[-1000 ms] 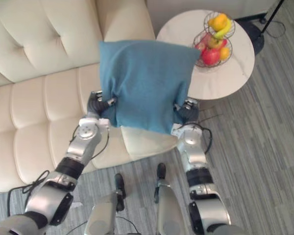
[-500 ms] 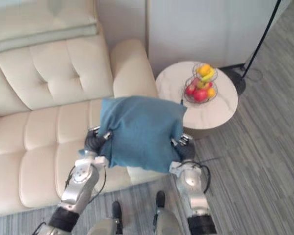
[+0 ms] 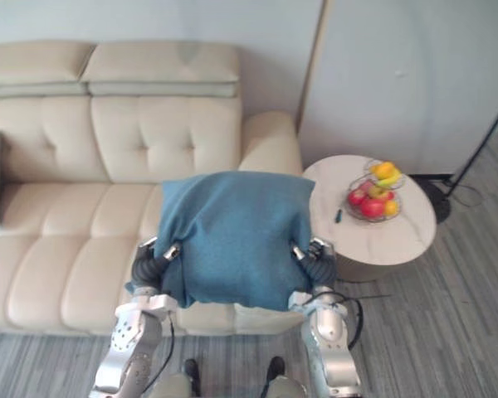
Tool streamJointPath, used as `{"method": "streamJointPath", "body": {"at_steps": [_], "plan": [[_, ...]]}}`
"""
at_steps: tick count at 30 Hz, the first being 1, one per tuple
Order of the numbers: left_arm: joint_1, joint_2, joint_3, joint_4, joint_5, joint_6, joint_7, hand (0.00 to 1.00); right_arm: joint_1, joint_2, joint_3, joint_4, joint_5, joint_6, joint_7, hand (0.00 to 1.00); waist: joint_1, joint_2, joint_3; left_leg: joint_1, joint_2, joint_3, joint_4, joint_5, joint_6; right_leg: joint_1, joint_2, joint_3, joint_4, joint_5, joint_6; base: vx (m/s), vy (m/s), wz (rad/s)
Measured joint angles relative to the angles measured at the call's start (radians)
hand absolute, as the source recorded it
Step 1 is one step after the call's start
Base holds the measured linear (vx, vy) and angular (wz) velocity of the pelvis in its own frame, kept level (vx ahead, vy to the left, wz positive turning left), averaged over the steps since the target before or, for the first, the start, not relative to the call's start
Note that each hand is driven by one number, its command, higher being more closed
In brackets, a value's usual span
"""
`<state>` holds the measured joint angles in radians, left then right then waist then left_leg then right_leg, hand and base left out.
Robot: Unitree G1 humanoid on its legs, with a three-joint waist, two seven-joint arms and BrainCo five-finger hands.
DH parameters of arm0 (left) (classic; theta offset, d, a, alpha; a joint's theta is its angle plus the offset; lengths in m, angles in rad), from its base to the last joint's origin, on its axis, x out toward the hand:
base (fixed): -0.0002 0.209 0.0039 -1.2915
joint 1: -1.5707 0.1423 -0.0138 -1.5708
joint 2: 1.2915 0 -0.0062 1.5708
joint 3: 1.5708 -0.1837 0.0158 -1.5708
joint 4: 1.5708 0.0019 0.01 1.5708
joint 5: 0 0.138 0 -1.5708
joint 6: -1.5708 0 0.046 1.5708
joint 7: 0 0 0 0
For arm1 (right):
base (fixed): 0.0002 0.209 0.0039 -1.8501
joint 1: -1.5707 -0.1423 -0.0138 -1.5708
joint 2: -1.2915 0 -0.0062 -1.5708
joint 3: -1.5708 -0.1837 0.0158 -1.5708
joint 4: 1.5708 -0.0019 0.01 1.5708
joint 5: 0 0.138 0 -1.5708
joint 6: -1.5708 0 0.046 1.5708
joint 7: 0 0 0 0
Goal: Pick up cushions and gather them together orderly.
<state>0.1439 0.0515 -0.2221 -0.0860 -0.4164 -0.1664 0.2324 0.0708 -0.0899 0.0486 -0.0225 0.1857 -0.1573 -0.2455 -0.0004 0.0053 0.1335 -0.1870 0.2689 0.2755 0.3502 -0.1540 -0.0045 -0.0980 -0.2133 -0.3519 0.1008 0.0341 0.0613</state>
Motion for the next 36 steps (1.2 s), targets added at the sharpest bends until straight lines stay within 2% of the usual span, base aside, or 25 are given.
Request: {"method": "streamJointPath", "body": {"at_steps": [1, 2, 3, 4, 5, 6, 9, 10, 11, 12, 13, 14, 15, 17, 19, 22, 24, 26, 28, 29, 31, 33, 34, 35, 36], "plan": [[-0.001, -0.001, -0.004, 0.004, 0.000, 0.000, 0.000, 1.00, 0.000, -0.001, -0.005, 0.000, -0.001, 0.000, -0.001, 1.00, -0.001, 0.003, -0.002, 0.001, 0.005, 0.006, 0.006, -0.001, -0.001, 0.003, -0.004, -0.005, -0.004, 0.004, 0.006, -0.03, 0.326, 0.58], [-0.002, -0.009, -0.019, 0.017, 0.000, -0.001, 0.000, 1.00, 0.002, -0.017, -0.014, 0.002, -0.012, 0.000, -0.002, 1.00, -0.007, 0.021, -0.013, 0.015, 0.030, 0.017, 0.000, 0.005, -0.018, 0.016, -0.020, -0.024, -0.025, 0.024, 0.037, 0.00, 0.394, 0.48], [-0.004, -0.021, -0.033, 0.032, 0.000, -0.003, 0.000, 1.00, 0.003, -0.038, -0.022, 0.003, -0.019, 0.000, -0.003, 1.00, -0.015, 0.052, -0.032, 0.023, 0.034, 0.006, -0.040, 0.019, -0.107, 0.020, -0.033, -0.035, -0.044, 0.044, 0.066, 0.01, 0.448, 0.64], [-0.022, -0.016, -0.041, 0.051, 0.000, -0.003, 0.000, 1.00, 0.003, -0.027, -0.041, 0.014, -0.031, 0.000, -0.004, 1.00, -0.018, 0.040, -0.034, 0.023, -0.002, -0.004, -0.055, 0.031, -0.180, 0.025, -0.066, -0.034, -0.057, 0.057, 0.080, 0.01, 0.485, 0.55], [-0.031, 0.003, -0.044, 0.067, 0.001, -0.004, 0.000, 1.00, 0.004, 0.000, -0.049, 0.044, -0.039, 0.002, -0.004, 1.00, -0.022, 0.002, -0.037, 0.019, -0.064, 0.001, -0.064, 0.026, -0.155, 0.020, -0.113, -0.008, -0.069, 0.052, 0.062, 0.00, 0.412, 0.47], [-0.031, 0.021, -0.043, 0.074, 0.001, -0.005, 0.000, 1.00, 0.009, 0.018, -0.048, 0.062, -0.045, 0.005, -0.004, 1.00, -0.023, -0.017, -0.045, 0.006, -0.093, 0.002, -0.050, 0.016, -0.137, 0.008, -0.135, 0.019, -0.059, 0.039, 0.039, 0.00, 0.355, 0.31], [-0.031, 0.055, -0.036, 0.096, 0.002, -0.006, 0.000, 1.00, 0.009, 0.053, -0.039, 0.119, -0.060, 0.015, -0.002, 1.00, -0.008, -0.028, -0.040, -0.028, -0.123, 0.005, 0.043, -0.045, -0.089, -0.070, -0.172, 0.081, 0.087, 0.082, -0.022, 0.01, 0.296, 0.00], [-0.027, 0.057, -0.032, 0.110, 0.008, -0.004, 0.000, 1.00, 0.010, 0.052, -0.036, 0.136, -0.059, 0.026, 0.000, 1.00, -0.002, -0.030, -0.039, -0.020, -0.126, 0.015, 0.042, -0.048, -0.078, -0.099, -0.170, 0.127, 0.126, 0.118, -0.053, 0.04, 0.328, -0.19], [-0.024, 0.058, -0.032, 0.115, 0.015, -0.003, 0.000, 1.00, 0.011, 0.054, -0.035, 0.143, -0.059, 0.030, 0.002, 1.00, -0.004, -0.032, -0.038, -0.013, -0.130, 0.015, 0.035, -0.049, -0.069, -0.116, -0.162, 0.161, 0.164, 0.116, -0.060, 0.05, 0.308, -0.03], [-0.018, 0.063, -0.032, 0.116, 0.021, 0.001, -0.001, 1.00, 0.013, 0.058, -0.036, 0.154, -0.057, 0.030, 0.005, 1.00, -0.015, -0.028, -0.031, -0.005, -0.129, 0.003, 0.022, -0.049, -0.055, -0.130, -0.111, 0.229, 0.233, 0.010, -0.007, 0.05, 0.161, 0.28], [-0.013, 0.066, -0.032, 0.118, 0.022, 0.006, -0.003, 1.00, 0.020, 0.061, -0.036, 0.157, -0.057, 0.030, 0.007, 1.00, -0.030, -0.038, -0.029, 0.011, -0.137, -0.010, -0.006, -0.041, -0.042, -0.126, -0.047, 0.267, 0.267, -0.063, 0.012, 0.06, 0.050, 0.29], [-0.008, 0.066, -0.032, 0.118, 0.022, 0.006, -0.004, 1.00, 0.020, 0.059, -0.034, 0.157, -0.056, 0.030, 0.012, 1.00, -0.037, -0.055, -0.027, 0.042, -0.158, -0.004, -0.051, -0.015, -0.050, -0.125, 0.004, 0.260, 0.274, -0.129, -0.001, 0.12, 0.010, -0.01], [-0.011, 0.070, -0.033, 0.118, 0.022, 0.007, -0.012, 1.00, 0.006, 0.048, -0.033, 0.157, -0.051, 0.025, 0.020, 1.00, -0.039, -0.052, -0.024, 0.071, -0.171, 0.016, -0.092, 0.001, -0.049, -0.100, 0.051, 0.234, 0.185, -0.135, -0.012, 0.15, 0.020, -0.21], [-0.021, 0.074, -0.034, 0.114, 0.026, 0.006, -0.036, 1.00, 0.010, 0.040, -0.034, 0.159, -0.032, 0.021, 0.026, 1.00, -0.055, -0.035, -0.014, 0.069, -0.180, 0.011, -0.110, 0.009, -0.049, -0.064, 0.064, 0.237, 0.111, -0.113, -0.004, 0.13, 0.011, -0.12], [-0.021, 0.075, -0.046, 0.114, 0.036, 0.009, -0.041, 1.00, 0.024, 0.032, -0.036, 0.158, -0.029, 0.021, 0.029, 1.00, -0.064, -0.033, -0.012, 0.088, -0.182, -0.029, -0.157, 0.030, -0.059, -0.054, 0.085, 0.305, 0.103, -0.115, -0.013, 0.09, -0.020, 0.16], [-0.008, 0.073, -0.079, 0.107, 0.039, 0.009, -0.054, 1.00, 0.067, 0.010, -0.045, 0.144, -0.029, 0.021, 0.029, 1.00, -0.064, -0.032, -0.011, 0.115, -0.176, -0.050, -0.183, 0.044, -0.068, -0.026, 0.090, 0.301, 0.109, -0.134, -0.024, 0.07, -0.043, 0.40], [-0.004, 0.068, -0.090, 0.099, 0.039, 0.011, -0.068, 1.00, 0.121, 0.011, -0.055, 0.077, -0.028, 0.022, 0.029, 1.00, -0.065, -0.025, -0.004, 0.070, -0.154, -0.057, -0.077, 0.018, -0.066, 0.002, 0.085, 0.269, 0.110, -0.160, -0.018, 0.03, -0.065, 0.46], [0.038, 0.060, -0.085, 0.041, 0.039, 0.012, -0.070, 1.00, 0.185, 0.018, -0.048, -0.047, -0.028, 0.022, 0.029, 1.00, -0.042, -0.001, 0.015, -0.002, -0.083, -0.031, 0.163, -0.025, -0.039, 0.044, 0.112, 0.265, 0.114, -0.190, -0.023, -0.01, -0.056, 0.03], [0.066, 0.048, -0.073, 0.010, 0.039, 0.012, -0.070, 1.00, 0.195, 0.019, -0.042, -0.086, -0.027, 0.022, 0.029, 1.00, -0.033, 0.002, 0.013, -0.023, -0.058, -0.034, 0.234, -0.025, -0.040, 0.050, 0.124, 0.288, 0.118, -0.210, -0.032, -0.02, -0.011, -0.29], [0.074, 0.033, -0.067, -0.010, 0.039, 0.012, -0.070, 1.00, 0.194, 0.018, -0.043, -0.120, -0.026, 0.022, 0.028, 1.00, -0.009, -0.005, 0.016, -0.043, -0.044, -0.039, 0.269, -0.036, -0.034, 0.045, 0.133, 0.320, 0.115, -0.212, -0.035, 0.00, 0.038, -0.62], [0.073, 0.014, -0.058, -0.025, 0.040, 0.011, -0.070, 1.00, 0.180, 0.019, -0.042, -0.151, -0.026, 0.020, 0.026, 1.00, 0.003, -0.001, 0.012, -0.039, -0.053, -0.067, 0.209, -0.074, -0.026, 0.036, 0.140, 0.366, 0.110, -0.211, -0.035, 0.04, 0.085, -0.67], [0.073, 0.004, -0.050, -0.039, 0.040, 0.008, -0.070, 1.00, 0.161, 0.018, -0.041, -0.159, -0.027, 0.015, 0.021, 1.00, 0.006, 0.002, 0.010, -0.035, -0.076, -0.128, 0.050, -0.065, -0.037, 0.014, 0.138, 0.416, 0.113, -0.203, -0.019, 0.10, 0.180, -0.78], [0.074, 0.010, -0.048, -0.040, 0.041, 0.005, -0.070, 1.00, 0.154, 0.020, -0.038, -0.147, -0.027, 0.015, 0.016, 1.00, 0.009, -0.006, 0.006, 0.003, -0.094, -0.120, -0.007, -0.019, -0.104, 0.007, 0.132, 0.446, 0.114, -0.191, 0.009, 0.11, 0.159, -0.65], [0.076, 0.013, -0.048, -0.040, 0.041, 0.006, -0.070, 1.00, 0.159, 0.022, -0.037, -0.145, -0.027, 0.016, 0.015, 1.00, 0.009, -0.014, 0.000, 0.013, -0.101, -0.105, -0.017, -0.014, -0.100, 0.009, 0.125, 0.457, 0.104, -0.183, 0.015, 0.20, 0.220, -0.71], [0.076, 0.014, -0.048, -0.041, 0.041, 0.006, -0.070, 1.00, 0.171, 0.043, -0.036, -0.147, -0.028, 0.018, 0.012, 1.00, 0.006, -0.039, -0.016, 0.015, -0.116, -0.070, -0.018, -0.017, -0.093, 0.011, 0.103, 0.477, 0.064, -0.159, 0.037, 0.18, 0.161, -0.50]]}}
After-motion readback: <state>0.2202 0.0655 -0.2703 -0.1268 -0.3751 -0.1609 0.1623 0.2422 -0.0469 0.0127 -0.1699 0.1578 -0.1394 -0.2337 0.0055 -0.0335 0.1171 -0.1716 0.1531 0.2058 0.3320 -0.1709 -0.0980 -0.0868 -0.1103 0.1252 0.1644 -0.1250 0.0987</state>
